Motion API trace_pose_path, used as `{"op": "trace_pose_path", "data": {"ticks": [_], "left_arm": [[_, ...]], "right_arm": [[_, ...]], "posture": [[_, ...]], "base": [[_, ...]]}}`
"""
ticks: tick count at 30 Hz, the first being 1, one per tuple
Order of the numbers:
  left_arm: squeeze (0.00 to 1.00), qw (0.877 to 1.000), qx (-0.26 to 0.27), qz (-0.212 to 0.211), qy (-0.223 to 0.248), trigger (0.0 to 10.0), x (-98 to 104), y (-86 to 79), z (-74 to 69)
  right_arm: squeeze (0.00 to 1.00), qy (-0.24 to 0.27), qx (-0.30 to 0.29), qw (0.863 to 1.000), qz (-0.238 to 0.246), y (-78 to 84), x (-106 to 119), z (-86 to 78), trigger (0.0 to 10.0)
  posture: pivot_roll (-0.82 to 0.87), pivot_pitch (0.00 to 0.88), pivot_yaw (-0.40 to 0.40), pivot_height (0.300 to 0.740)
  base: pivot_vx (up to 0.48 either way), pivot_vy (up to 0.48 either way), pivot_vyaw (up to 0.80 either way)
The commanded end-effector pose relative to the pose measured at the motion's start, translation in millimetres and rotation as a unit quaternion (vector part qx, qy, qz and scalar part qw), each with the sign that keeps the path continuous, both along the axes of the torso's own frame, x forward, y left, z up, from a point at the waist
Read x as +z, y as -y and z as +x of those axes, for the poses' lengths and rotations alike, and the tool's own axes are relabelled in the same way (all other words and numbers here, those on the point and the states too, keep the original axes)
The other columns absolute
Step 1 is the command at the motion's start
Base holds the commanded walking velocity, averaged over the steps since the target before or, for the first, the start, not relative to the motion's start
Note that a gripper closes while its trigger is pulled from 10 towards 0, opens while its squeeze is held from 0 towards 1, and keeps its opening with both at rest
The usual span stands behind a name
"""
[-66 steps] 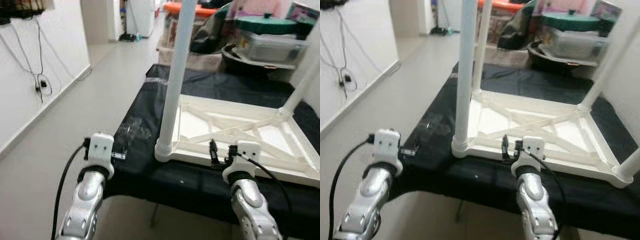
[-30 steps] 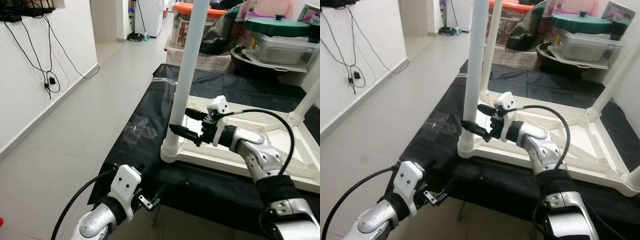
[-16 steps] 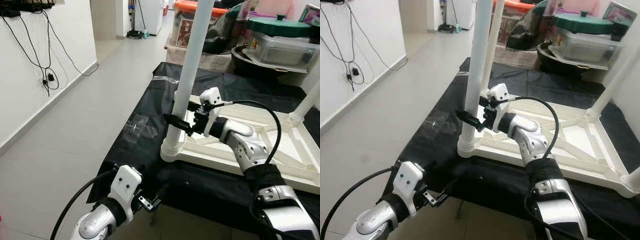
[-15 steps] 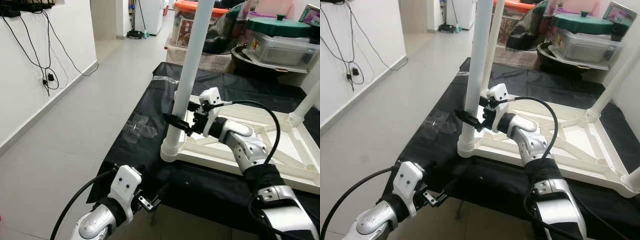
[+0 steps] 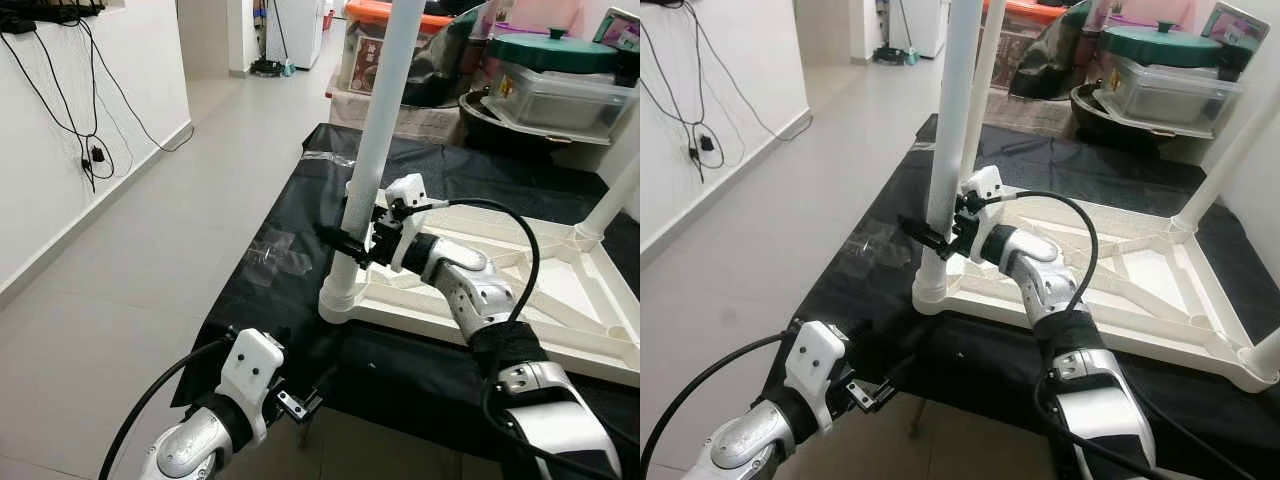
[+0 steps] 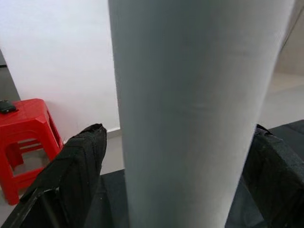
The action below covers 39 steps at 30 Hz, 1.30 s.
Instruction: Building children table
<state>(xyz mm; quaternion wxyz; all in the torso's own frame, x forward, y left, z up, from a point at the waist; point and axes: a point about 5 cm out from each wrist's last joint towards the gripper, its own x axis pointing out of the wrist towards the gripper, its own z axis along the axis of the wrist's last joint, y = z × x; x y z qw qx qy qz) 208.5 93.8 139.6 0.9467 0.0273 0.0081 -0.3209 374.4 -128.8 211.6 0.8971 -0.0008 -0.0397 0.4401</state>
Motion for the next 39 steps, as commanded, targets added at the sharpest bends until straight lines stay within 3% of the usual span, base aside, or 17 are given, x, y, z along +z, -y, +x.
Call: {"op": "trace_pose_path", "data": {"ticks": [1, 16, 19, 22, 23, 24, 25, 27, 28, 29, 32, 34, 35, 36, 39], "left_arm": [[0.0, 1.0, -0.002, 0.001, -0.01, 10.0, -2.4, 1.7, -1.9], [0.0, 1.0, 0.001, 0.0, -0.011, 10.0, -2.0, 1.4, -1.0], [0.0, 1.0, 0.002, 0.0, -0.011, 10.0, -2.4, 1.3, 0.6], [0.0, 1.0, 0.002, 0.0, -0.011, 10.0, -2.5, 1.2, 1.0], [0.0, 1.0, 0.003, 0.0, -0.012, 10.0, -3.0, 1.2, 2.6], [0.0, 1.0, 0.003, 0.0, -0.012, 10.0, -3.0, 1.2, 2.6], [0.0, 1.0, 0.003, 0.0, -0.012, 10.0, -3.5, 1.2, 4.1], [0.0, 1.0, 0.003, 0.0, -0.012, 10.0, -3.5, 1.2, 4.1], [0.0, 1.0, 0.003, -0.001, -0.013, 10.0, -4.2, 1.6, 6.6], [0.0, 1.0, 0.002, -0.001, -0.013, 10.0, -5.1, 2.1, 9.4], [0.0, 1.0, 0.002, -0.001, -0.013, 10.0, -5.1, 2.1, 9.4], [0.0, 1.0, 0.002, 0.0, -0.011, 10.0, -6.8, 3.0, 14.4], [0.0, 1.0, 0.003, 0.001, -0.01, 10.0, -7.6, 3.1, 16.5], [0.0, 1.0, 0.003, 0.001, -0.01, 10.0, -7.6, 3.1, 16.5], [0.0, 1.0, 0.005, 0.003, -0.006, 10.0, -8.6, 3.0, 19.8]], "right_arm": [[0.0, 0.012, -0.005, 1.0, 0.004, 0.2, 6.1, 2.2, 0.0], [0.0, 0.01, -0.017, 1.0, 0.014, -5.8, -2.3, 2.0, 0.0], [0.0, 0.013, -0.078, 0.996, 0.032, 0.4, -6.4, 0.0, 0.0], [0.0, 0.013, -0.1, 0.994, 0.04, 2.7, -7.4, -0.7, 0.0], [0.0, 0.01, -0.151, 0.987, 0.049, 8.1, -10.2, -1.3, 0.0], [0.0, 0.01, -0.151, 0.987, 0.049, 8.1, -10.2, -1.3, 0.0], [0.0, 0.006, -0.206, 0.977, 0.049, 13.7, -13.7, -2.0, 0.0], [0.0, 0.006, -0.206, 0.977, 0.049, 13.7, -13.7, -2.0, 0.0], [0.0, 0.005, -0.288, 0.957, 0.034, 21.9, -18.7, -3.5, 0.0], [0.0, -0.004, -0.395, 0.918, 0.034, 34.1, -23.2, -6.9, 0.0], [0.0, -0.004, -0.395, 0.918, 0.034, 34.1, -23.2, -6.9, 0.0], [0.0, -0.016, -0.544, 0.838, 0.039, 45.9, -27.2, -20.0, 0.0], [0.0, -0.019, -0.589, 0.806, 0.052, 44.2, -26.3, -26.5, 0.0], [0.0, -0.019, -0.589, 0.806, 0.052, 44.2, -26.3, -26.5, 0.0], [0.0, -0.037, -0.652, 0.753, 0.08, 30.8, -26.1, -36.2, 0.0]], "posture": [[0.14, 0.021, -0.135, 0.74], [0.14, 0.023, -0.136, 0.74], [0.14, 0.02, -0.132, 0.74], [0.14, 0.02, -0.132, 0.74], [0.13, 0.014, -0.127, 0.74], [0.13, 0.014, -0.127, 0.74], [0.13, 0.011, -0.124, 0.74], [0.13, 0.011, -0.124, 0.74], [0.12, 0.001, -0.116, 0.74], [0.12, 0.0, -0.113, 0.74], [0.12, 0.0, -0.113, 0.74], [0.12, 0.0, -0.11, 0.74], [0.12, 0.0, -0.11, 0.74], [0.12, 0.0, -0.11, 0.74], [0.13, 0.0, -0.109, 0.74]], "base": [[0.0, 0.0, 0.0], [0.0, 0.0, 0.0], [0.0, 0.0, 0.0], [0.0, 0.0, 0.0], [0.0, 0.0, 0.0], [0.0, 0.0, 0.0], [0.0, 0.0, 0.0], [0.0, 0.0, 0.0], [0.0, 0.0, 0.0], [0.0, 0.0, 0.0], [0.0, 0.0, 0.0], [0.0, 0.0, 0.0], [0.0, 0.0, 0.0], [0.0, 0.0, 0.0], [0.0, 0.0, 0.0]]}}
